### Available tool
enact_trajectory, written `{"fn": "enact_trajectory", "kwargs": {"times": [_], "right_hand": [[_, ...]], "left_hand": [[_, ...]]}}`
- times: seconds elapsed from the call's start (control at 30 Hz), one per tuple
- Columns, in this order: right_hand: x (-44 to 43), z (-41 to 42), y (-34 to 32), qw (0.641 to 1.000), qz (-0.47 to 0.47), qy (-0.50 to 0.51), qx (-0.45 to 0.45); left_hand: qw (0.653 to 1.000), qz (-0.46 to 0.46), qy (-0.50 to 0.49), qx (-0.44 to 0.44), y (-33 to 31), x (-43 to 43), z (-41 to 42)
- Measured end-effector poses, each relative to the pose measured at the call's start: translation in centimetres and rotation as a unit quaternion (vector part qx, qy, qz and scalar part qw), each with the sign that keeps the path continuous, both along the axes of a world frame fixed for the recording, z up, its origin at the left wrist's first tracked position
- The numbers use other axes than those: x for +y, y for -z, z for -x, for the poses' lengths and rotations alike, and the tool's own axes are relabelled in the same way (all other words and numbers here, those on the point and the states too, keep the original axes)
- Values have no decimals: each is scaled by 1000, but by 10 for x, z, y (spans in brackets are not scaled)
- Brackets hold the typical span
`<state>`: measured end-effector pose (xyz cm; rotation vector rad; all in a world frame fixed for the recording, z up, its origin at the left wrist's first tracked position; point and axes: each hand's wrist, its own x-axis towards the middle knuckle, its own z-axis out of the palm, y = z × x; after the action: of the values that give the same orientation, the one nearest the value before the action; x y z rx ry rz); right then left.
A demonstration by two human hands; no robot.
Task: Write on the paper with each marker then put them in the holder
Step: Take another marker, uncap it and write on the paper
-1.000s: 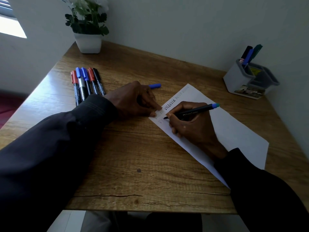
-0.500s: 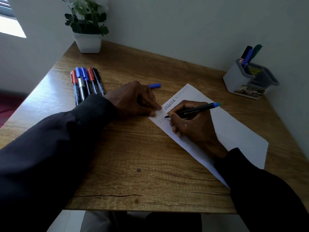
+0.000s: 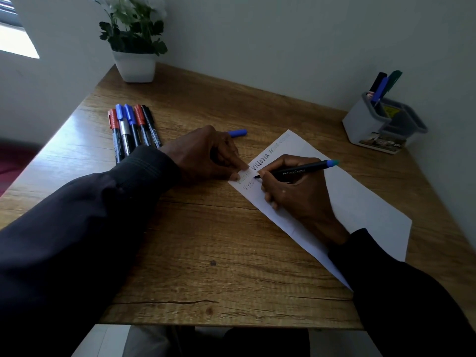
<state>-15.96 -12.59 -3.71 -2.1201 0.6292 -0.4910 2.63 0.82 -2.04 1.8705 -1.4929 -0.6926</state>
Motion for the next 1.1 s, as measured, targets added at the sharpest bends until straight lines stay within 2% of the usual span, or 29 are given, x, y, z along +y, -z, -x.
{"fn": "enact_trajectory", "kwargs": {"times": [0.13,0.3,0.47,0.63,0.77,0.93,1.1], "right_hand": [[-1,-1,1,1000,-7,13,2],[-4,-3,6,998,-68,-5,-10],[-4,-1,3,1000,-2,6,-6],[-9,-5,10,989,-147,10,11],[-4,0,2,1000,-6,8,-9],[-11,-5,14,991,-132,-7,-12],[-12,-5,14,993,-112,-13,-24]], "left_hand": [[1000,-1,1,2,0,0,0],[1000,-3,4,4,0,0,0],[1000,0,2,-3,0,0,0],[1000,-1,-1,3,-1,0,1],[1000,-1,1,-3,-1,0,0],[1000,0,0,-6,0,0,0],[1000,0,2,-8,0,0,0]]}}
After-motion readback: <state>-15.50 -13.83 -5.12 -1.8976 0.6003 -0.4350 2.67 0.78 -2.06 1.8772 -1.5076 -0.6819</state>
